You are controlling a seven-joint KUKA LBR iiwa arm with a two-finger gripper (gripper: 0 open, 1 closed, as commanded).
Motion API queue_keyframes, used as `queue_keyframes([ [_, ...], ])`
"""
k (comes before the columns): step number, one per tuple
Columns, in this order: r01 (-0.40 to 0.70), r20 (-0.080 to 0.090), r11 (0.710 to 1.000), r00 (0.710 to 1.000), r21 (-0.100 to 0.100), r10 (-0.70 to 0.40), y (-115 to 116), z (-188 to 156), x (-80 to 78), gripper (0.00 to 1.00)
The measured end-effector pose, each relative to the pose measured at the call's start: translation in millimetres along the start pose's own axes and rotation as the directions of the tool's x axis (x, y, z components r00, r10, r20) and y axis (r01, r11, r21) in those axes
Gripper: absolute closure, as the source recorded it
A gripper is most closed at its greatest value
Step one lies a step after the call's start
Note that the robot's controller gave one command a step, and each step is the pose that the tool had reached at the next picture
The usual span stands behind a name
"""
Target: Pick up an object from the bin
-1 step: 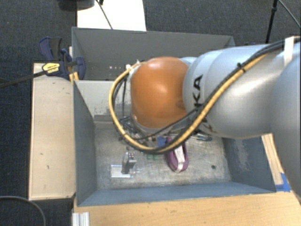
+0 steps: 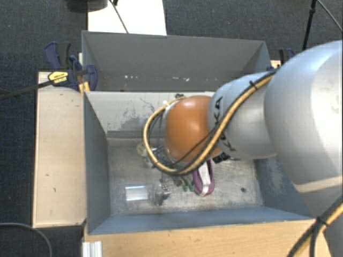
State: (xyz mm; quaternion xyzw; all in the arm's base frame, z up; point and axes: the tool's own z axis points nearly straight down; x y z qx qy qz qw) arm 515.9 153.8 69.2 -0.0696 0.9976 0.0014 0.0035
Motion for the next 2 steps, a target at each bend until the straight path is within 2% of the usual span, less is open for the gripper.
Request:
queue_keyframes([
  [1,0.341,-0.009,0.94,0.94,-0.001,-0.341,-1.7,-14.0,22.8,0.0],
  [2,0.267,-0.001,0.964,0.964,-0.002,-0.267,25.6,-19.5,-14.1,0.0],
])
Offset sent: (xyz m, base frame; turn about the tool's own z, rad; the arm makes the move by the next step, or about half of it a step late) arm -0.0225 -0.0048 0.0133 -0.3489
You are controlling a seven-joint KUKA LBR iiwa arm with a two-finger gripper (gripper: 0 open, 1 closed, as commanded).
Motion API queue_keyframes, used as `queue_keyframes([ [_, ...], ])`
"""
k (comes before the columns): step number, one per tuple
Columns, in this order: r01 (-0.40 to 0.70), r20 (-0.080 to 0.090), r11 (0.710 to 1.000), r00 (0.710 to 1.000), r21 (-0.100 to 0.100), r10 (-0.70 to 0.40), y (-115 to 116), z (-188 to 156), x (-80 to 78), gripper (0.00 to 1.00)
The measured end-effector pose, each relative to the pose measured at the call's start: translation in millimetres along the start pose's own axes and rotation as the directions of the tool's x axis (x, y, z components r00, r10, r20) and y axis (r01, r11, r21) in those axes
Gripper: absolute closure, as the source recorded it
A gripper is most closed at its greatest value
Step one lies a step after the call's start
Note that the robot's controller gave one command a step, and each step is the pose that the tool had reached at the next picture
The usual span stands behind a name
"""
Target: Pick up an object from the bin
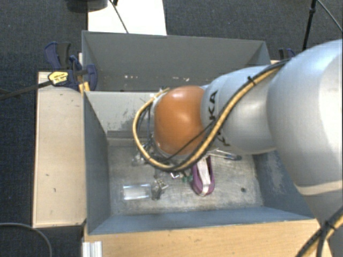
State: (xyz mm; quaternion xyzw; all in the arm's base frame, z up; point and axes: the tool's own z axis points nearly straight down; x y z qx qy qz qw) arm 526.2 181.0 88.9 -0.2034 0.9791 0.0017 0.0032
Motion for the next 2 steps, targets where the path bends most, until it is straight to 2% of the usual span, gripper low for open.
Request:
queue_keyframes([
  [1,-0.007,-0.004,1.0,1.0,0.001,0.007,-1.4,0.7,1.6,1.0],
  [2,0.275,0.003,0.961,0.961,0.004,-0.275,-17.2,-169.3,-10.5,1.0],
])
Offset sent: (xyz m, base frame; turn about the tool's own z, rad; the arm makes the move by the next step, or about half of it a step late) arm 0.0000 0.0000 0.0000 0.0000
